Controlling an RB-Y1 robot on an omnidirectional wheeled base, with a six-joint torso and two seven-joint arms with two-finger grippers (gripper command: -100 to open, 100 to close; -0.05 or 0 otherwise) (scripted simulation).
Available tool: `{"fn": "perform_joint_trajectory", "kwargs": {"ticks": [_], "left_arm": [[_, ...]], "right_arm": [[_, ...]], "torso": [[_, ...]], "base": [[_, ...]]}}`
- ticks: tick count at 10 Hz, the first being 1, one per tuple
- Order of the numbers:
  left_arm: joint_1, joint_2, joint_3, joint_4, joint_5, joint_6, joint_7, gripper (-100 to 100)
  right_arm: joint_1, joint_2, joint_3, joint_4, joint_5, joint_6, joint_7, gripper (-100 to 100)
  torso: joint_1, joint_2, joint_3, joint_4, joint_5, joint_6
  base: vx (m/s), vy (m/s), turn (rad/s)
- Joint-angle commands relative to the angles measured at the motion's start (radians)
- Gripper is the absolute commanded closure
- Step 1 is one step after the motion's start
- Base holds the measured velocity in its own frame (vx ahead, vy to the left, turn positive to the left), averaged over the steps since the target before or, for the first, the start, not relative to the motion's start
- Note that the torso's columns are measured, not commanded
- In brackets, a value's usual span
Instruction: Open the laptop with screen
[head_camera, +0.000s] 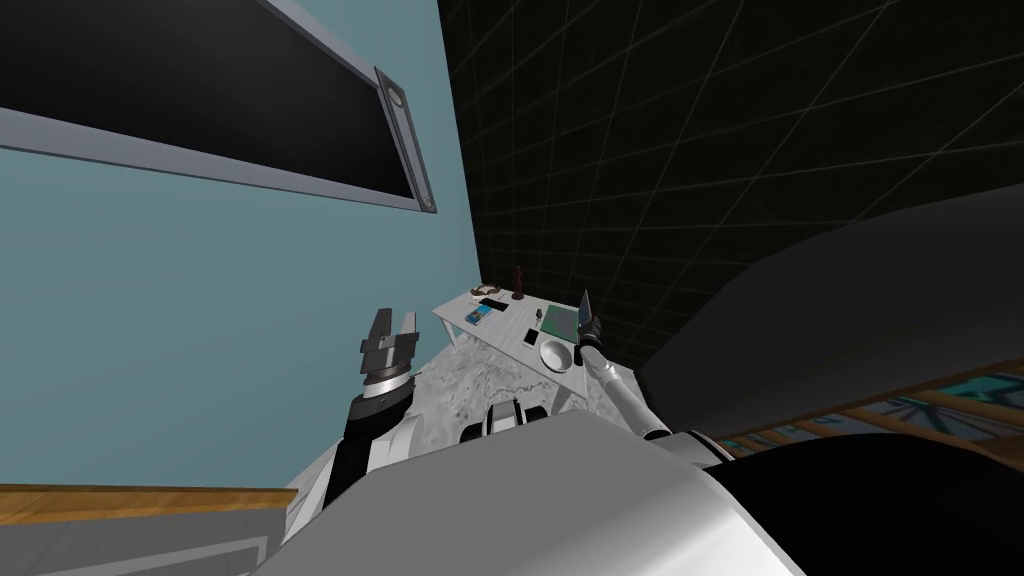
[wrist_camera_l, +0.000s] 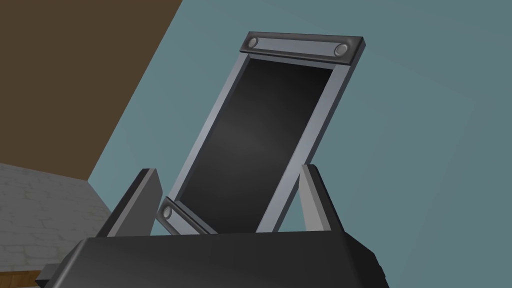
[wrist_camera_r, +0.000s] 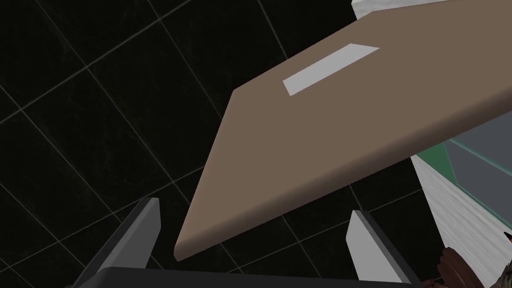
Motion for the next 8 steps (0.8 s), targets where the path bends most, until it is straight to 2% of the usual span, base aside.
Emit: {"fn": "perform_joint_trajectory", "kwargs": {"ticks": [1, 3, 7, 8], "left_arm": [[0.0, 0.0, 0.0, 0.0, 0.0, 0.0, 0.0, 0], [0.0, 0.0, 0.0, 0.0, 0.0, 0.0, 0.0, 0], [0.0, 0.0, 0.0, 0.0, 0.0, 0.0, 0.0, 0], [0.0, 0.0, 0.0, 0.0, 0.0, 0.0, 0.0, 0]], "right_arm": [[0.016, -0.017, -0.003, 0.005, 0.023, -0.004, 0.034, 100], [0.033, -0.033, -0.003, 0.011, 0.046, -0.01, 0.068, 100], [0.075, -0.071, -0.004, 0.026, 0.104, -0.024, 0.154, 100], [0.073, -0.064, -0.009, 0.008, 0.09, -0.023, 0.149, 100]], "torso": [[0.0, -0.002, -0.001, -0.001, -0.001, -0.002], [0.005, -0.013, -0.007, -0.007, 0.001, 0.001], [-0.002, -0.003, -0.002, -0.004, -0.003, 0.001], [-0.003, 0.0, 0.0, -0.002, -0.003, 0.001]], "base": [[0.064, 0.057, 0.002], [0.143, 0.146, -0.026], [0.117, 0.148, -0.011], [0.043, 0.063, 0.002]]}}
